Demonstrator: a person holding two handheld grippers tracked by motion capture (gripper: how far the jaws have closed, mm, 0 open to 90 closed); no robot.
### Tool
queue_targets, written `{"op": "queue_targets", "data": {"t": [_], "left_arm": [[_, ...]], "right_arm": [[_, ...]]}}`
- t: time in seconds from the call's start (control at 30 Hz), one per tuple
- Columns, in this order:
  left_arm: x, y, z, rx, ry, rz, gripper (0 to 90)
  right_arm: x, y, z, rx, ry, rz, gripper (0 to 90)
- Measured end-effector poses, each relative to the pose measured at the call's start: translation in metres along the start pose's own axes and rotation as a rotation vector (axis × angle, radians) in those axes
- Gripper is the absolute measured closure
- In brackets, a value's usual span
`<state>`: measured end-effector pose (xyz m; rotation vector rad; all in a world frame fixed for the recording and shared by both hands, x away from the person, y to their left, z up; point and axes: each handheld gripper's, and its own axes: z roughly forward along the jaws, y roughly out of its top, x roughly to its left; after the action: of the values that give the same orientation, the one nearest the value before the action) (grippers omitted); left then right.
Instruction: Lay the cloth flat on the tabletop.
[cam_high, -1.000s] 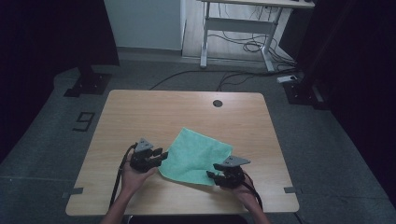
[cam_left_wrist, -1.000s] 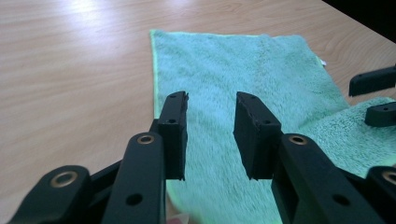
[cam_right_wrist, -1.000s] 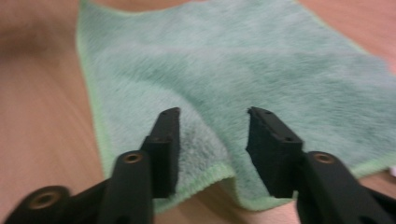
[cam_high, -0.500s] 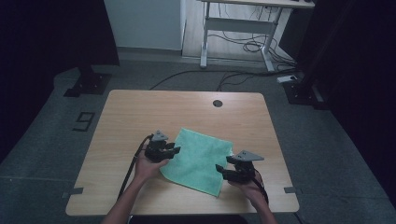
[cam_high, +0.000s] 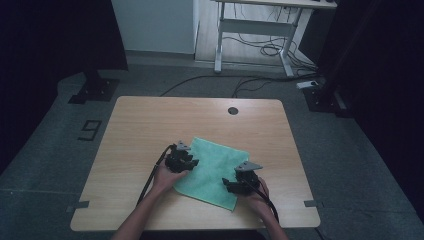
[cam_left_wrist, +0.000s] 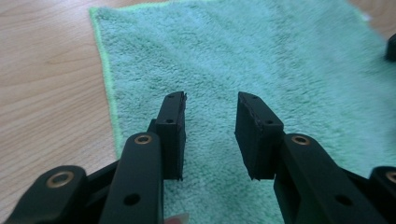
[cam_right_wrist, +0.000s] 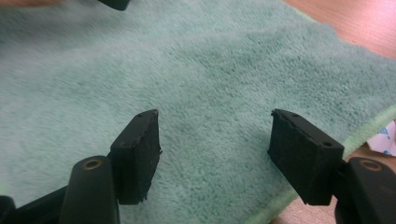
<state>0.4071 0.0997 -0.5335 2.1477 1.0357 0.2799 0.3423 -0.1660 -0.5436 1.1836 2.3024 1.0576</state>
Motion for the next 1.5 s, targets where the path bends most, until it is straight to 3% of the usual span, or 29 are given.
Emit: {"op": "queue_targets", "data": {"t": [0.1,0.47,0.67,0.83,1.13,1.37,1.5], "left_arm": [[0.0,-0.002,0.003,0.026,0.011,0.007,64.2],[0.007,-0.015,-0.009,0.019,0.03,-0.048,65.9],[0.002,-0.025,-0.017,0.011,0.041,-0.068,65.5],[0.003,-0.03,-0.02,-0.004,0.013,-0.094,65.0],[0.009,-0.028,-0.018,-0.016,-0.013,-0.113,64.4],[0.007,-0.027,-0.018,-0.009,-0.02,-0.103,61.0],[0.004,-0.025,-0.024,-0.027,0.0,-0.079,57.8]], "right_arm": [[-0.002,-0.001,0.005,0.025,-0.013,-0.003,32.4],[-0.014,0.008,0.016,0.019,-0.009,-0.005,33.0],[-0.022,0.018,0.025,0.029,-0.003,-0.014,33.7],[-0.03,0.019,0.031,-0.01,0.013,-0.006,35.0],[-0.031,0.02,0.031,0.002,0.009,-0.017,34.9],[-0.034,0.019,0.03,-0.009,0.014,0.002,35.7],[-0.035,0.017,0.026,-0.036,0.019,0.026,34.6]]}}
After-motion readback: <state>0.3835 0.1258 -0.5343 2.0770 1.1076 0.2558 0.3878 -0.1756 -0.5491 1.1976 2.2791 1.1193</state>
